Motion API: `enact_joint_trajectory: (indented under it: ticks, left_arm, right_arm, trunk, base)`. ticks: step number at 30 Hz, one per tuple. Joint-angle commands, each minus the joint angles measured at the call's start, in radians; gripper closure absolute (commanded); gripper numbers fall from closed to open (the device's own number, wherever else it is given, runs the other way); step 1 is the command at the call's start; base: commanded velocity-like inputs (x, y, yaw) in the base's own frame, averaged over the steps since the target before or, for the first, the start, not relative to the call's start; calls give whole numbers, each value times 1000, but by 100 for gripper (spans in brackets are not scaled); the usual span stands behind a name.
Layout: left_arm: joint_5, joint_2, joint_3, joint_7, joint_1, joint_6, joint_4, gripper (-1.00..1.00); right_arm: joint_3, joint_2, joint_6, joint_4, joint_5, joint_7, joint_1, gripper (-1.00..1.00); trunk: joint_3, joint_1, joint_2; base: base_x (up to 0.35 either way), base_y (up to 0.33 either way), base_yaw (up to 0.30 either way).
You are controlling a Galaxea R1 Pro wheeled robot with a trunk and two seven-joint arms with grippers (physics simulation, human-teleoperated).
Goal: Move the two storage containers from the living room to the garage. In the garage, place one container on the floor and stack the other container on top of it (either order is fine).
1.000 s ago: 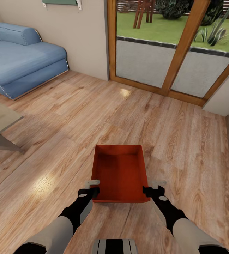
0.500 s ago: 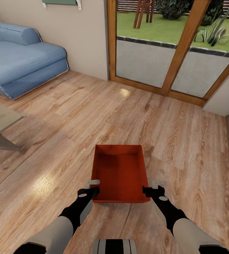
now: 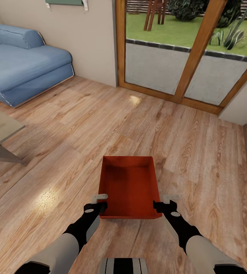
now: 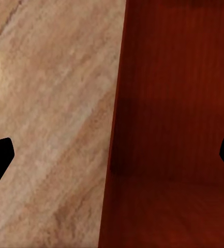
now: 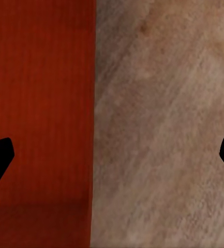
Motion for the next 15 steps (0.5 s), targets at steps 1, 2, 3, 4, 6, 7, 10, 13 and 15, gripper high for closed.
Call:
enact_joint_trajectory:
  ticks: [1, 2, 3, 4, 6, 7, 10, 13, 15]
  left_arm:
    - [10, 1, -9, 8, 0, 5, -2, -100]
    - [11, 1, -9, 8, 0, 5, -2, -100]
    - [11, 1, -9, 8, 0, 5, -2, -100]
    - [11, 1, -9, 8, 0, 5, -2, -100]
    - [12, 1, -9, 9, 0, 5, -2, -100]
    - [13, 1, -9, 9, 0, 5, -2, -100]
    - [13, 1, -9, 9, 0, 5, -2, -100]
    - [13, 1, -9, 9, 0, 5, -2, -100]
    - [13, 1, -9, 9, 0, 5, -2, -100]
  right_arm:
    - [1, 0, -2, 1, 5, -5, 0, -100]
    - [1, 0, -2, 1, 5, -5, 0, -100]
    - [1, 0, -2, 1, 5, -5, 0, -100]
    - [1, 0, -2, 0, 5, -5, 0, -100]
    - [0, 3, -2, 1, 4, -4, 0, -100]
    - [-1, 6, -2, 1, 4, -4, 0, -100]
    - [-1, 11, -2, 1, 4, -4, 0, -100]
    - [0, 12, -2, 1, 4, -4, 0, -100]
    - [1, 12, -2, 2, 3, -4, 0, -100]
  trunk:
    - [-1, 0, 0]
    - [-1, 0, 0]
    - [-1, 0, 0]
    - [-1, 0, 0]
    - [-1, 0, 0]
    - [-1, 0, 0]
    - [-1, 0, 0]
    - [-1, 0, 0]
    - [-1, 0, 0]
  base:
    - [0, 0, 0]
    - [0, 0, 0]
    - [0, 0, 0]
    - [0, 0, 0]
    - [0, 0, 0]
    - [0, 0, 0]
    - [0, 0, 0]
    - [0, 0, 0]
    - [0, 0, 0]
